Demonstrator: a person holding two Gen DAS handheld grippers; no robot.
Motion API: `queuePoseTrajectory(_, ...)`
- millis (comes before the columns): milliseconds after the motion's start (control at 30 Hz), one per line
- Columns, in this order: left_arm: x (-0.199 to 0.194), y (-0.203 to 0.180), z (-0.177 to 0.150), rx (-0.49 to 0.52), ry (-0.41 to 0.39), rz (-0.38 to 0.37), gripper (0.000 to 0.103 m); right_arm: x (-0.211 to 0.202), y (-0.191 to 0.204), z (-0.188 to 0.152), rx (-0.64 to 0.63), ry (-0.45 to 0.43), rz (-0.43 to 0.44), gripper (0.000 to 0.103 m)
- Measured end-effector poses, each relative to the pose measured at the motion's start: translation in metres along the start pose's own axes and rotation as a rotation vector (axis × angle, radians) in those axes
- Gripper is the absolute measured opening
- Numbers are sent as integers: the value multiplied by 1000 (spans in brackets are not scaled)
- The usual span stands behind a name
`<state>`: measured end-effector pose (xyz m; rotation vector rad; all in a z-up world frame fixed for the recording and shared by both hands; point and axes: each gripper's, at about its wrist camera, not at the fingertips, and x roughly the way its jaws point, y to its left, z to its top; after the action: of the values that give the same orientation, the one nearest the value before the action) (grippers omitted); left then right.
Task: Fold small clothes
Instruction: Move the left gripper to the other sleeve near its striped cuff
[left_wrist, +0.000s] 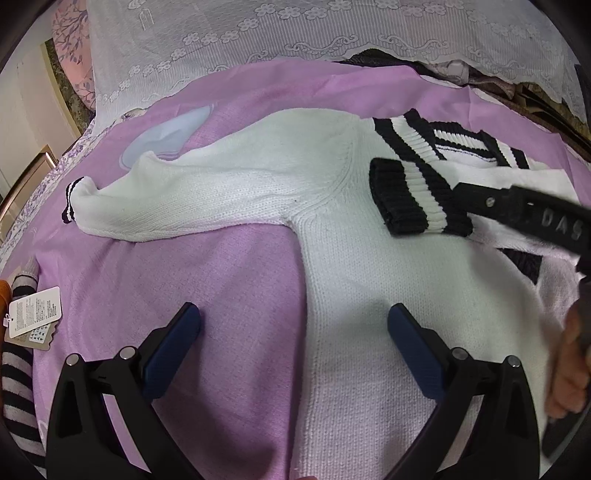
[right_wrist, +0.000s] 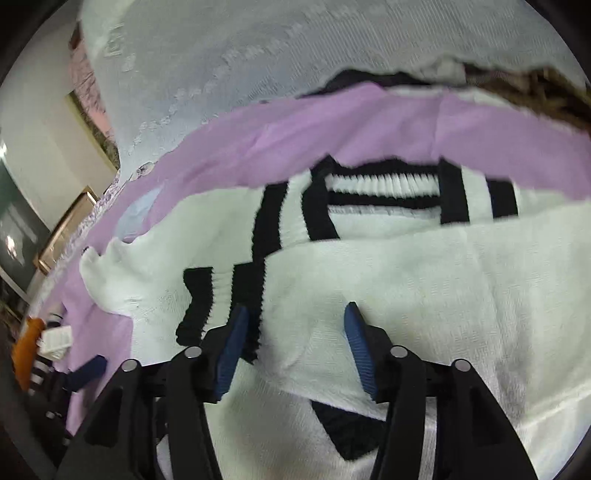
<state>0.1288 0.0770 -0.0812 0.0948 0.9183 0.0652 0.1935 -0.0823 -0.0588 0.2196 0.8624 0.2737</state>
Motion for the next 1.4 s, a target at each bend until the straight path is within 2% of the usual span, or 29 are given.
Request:
queuePoseTrajectory(100, 0, 6, 2, -36, -4, -16, 99, -17, 5, -1, -24, -56, 13, 58)
queuePoseTrajectory(167, -1, 10, 3, -58, -5, -27, 99, -30, 6, 1, -71, -97, -9, 61)
queuePoseTrajectory(200, -1, 11, 3, -65, -7, -30, 99, -32, 5, 1, -94, -103, -25, 70)
queuePoseTrajectory(267, -2, 12, 2, -76, -11, -31, 99, -29, -2, -2, -141, -51, -54, 82)
queuePoseTrajectory(333, -2, 11, 2, -76, -16, -33, 99, -16, -9, -5, -155, 17, -53, 82)
queuePoseTrajectory(367, -1, 11, 2, -75, -15, -35, 99, -15, -15, -8, -151, 19, -38, 82)
queuePoseTrajectory(500, -4, 16, 1, -93, -29, -65, 99, -50, -26, -4, -98, -113, 28, 82)
queuePoseTrajectory(600, -7, 24, 2, -122, -37, -99, 99, -63, -31, -1, -150, -120, 13, 82)
queuePoseTrajectory(667, -9, 33, 3, -155, -48, -115, 99, -60, -45, -6, -162, -108, -32, 82)
queuePoseTrajectory(700, -9, 38, 4, -173, -52, -124, 99, -55, -52, -10, -151, -90, -43, 83)
queuePoseTrajectory(767, -9, 51, 5, -219, -58, -142, 99, -38, -74, -16, -59, 1, 8, 84)
queuePoseTrajectory(833, -7, 63, 7, -255, -59, -128, 99, -42, -85, -12, -1, -24, 77, 85)
queuePoseTrajectory(933, -2, 77, 10, -292, -49, -102, 99, -44, -87, -15, 12, -37, 95, 85)
queuePoseTrajectory(1000, 1, 91, 9, -331, -40, -101, 99, -54, -89, -17, 27, -84, 91, 85)
queuePoseTrajectory(1033, 3, 102, 9, -361, -26, -113, 99, -69, -93, -20, 45, -149, 84, 85)
queuePoseTrajectory(1133, 4, 136, 10, -419, -17, -136, 99, -104, -105, -26, 60, -268, 94, 85)
queuePoseTrajectory(1233, 8, 170, 12, -466, -16, -164, 99, -116, -118, -34, 77, -319, 75, 85)
queuePoseTrajectory(1400, 29, 212, 10, -595, -19, -213, 99, -93, -147, -36, 231, -218, 119, 84)
